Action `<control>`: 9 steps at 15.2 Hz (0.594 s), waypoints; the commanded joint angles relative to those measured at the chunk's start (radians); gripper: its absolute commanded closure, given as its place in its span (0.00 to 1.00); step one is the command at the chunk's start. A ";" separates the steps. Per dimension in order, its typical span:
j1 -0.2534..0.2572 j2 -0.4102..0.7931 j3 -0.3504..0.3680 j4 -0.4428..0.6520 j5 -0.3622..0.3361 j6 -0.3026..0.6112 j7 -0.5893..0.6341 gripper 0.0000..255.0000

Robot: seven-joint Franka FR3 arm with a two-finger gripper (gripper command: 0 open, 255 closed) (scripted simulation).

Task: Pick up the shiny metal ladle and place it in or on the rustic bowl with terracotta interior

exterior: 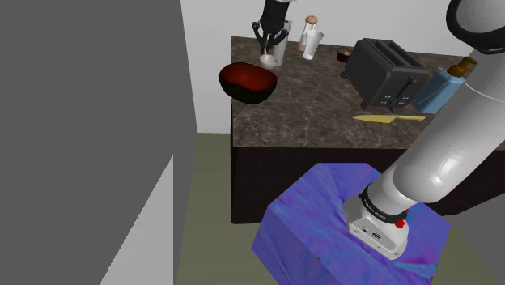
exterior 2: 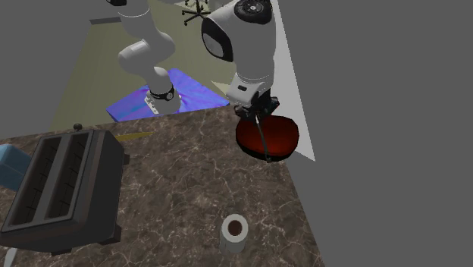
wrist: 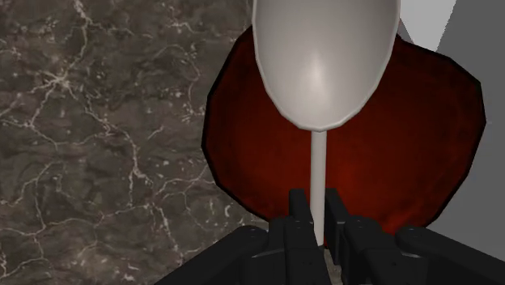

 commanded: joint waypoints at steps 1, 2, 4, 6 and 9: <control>0.024 0.026 0.018 0.041 -0.005 -0.010 0.046 1.00; 0.037 0.036 0.027 0.056 -0.007 -0.012 0.068 1.00; 0.049 0.046 0.036 0.058 -0.010 -0.002 0.090 1.00; 0.050 0.047 0.036 0.033 -0.009 0.024 0.087 1.00; 0.050 0.052 0.036 -0.002 -0.008 0.063 0.083 1.00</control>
